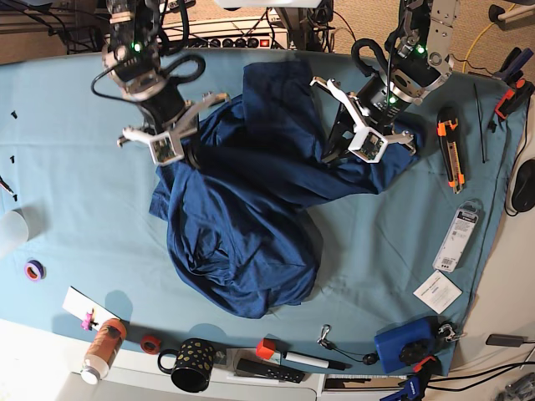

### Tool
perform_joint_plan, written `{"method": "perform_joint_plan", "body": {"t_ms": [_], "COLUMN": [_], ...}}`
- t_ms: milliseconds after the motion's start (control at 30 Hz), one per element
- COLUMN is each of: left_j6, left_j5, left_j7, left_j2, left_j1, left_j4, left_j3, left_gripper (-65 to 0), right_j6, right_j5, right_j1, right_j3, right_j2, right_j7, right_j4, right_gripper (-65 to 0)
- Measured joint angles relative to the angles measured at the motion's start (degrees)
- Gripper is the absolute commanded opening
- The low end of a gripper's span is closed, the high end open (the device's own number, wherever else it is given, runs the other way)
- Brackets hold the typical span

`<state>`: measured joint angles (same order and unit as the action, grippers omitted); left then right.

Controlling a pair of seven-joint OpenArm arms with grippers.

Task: Layout the t-shirt on the table in an organized manner, then fold the t-shirt properly
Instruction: 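Grasp the shirt fabric with the right gripper and drag it outward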

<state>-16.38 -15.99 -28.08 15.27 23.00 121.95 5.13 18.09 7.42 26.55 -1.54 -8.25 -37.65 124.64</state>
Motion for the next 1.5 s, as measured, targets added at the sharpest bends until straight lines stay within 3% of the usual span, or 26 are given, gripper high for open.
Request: {"method": "perform_joint_plan", "body": {"t_ms": [433, 600, 867, 1000, 1167, 1333, 1433, 1467, 1500], "left_j6": [0.00, 0.00, 0.00, 0.00, 0.00, 0.00, 0.00, 0.00, 0.00], "left_j5": [0.02, 0.02, 0.02, -0.07, -0.15, -0.15, -0.15, -0.15, -0.15], "left_j7": [-1.97, -1.97, -1.97, -1.97, -1.97, -1.97, -1.97, -1.97, -1.97], "left_j2": [0.00, 0.66, 0.66, 0.63, 0.63, 0.63, 0.63, 0.63, 0.63], "left_j1": [0.00, -0.02, -0.68, -0.83, -0.98, -0.98, -0.98, -0.98, -0.98], "left_j4": [0.00, 0.00, -0.11, -0.11, -0.11, -0.13, -0.11, -0.13, -0.13], "left_j3": [0.02, 0.02, 0.00, 0.02, 0.02, 0.02, 0.02, 0.02, 0.02], "left_gripper": [-65.0, -65.0, -65.0, -65.0, -65.0, -65.0, -65.0, -65.0, -65.0], "right_j6": [-0.04, 0.31, 1.68, 2.05, -2.05, -6.32, -6.47, -5.95, -5.11], "right_j5": [0.15, 3.67, 4.24, -0.63, -9.11, -12.11, -12.94, -12.96, -12.96], "right_j1": [8.85, 10.60, 11.78, 11.85, 11.85, 11.85, 11.85, 11.85, 11.85], "right_j3": [0.00, 0.02, 0.02, 0.02, 0.02, 0.02, 0.02, 0.02, 0.02], "right_j2": [0.00, 0.00, 0.00, 0.00, 0.00, 0.00, 0.00, 0.00, 0.00], "right_j7": [-5.03, -8.13, -14.40, -14.60, -14.38, -14.23, -14.19, -14.21, -14.21], "right_j4": [6.45, 9.51, 9.35, 9.35, 9.35, 9.35, 9.35, 9.35, 9.35], "right_gripper": [-65.0, -65.0, -65.0, -65.0, -65.0, -65.0, -65.0, -64.2, -57.0]}}
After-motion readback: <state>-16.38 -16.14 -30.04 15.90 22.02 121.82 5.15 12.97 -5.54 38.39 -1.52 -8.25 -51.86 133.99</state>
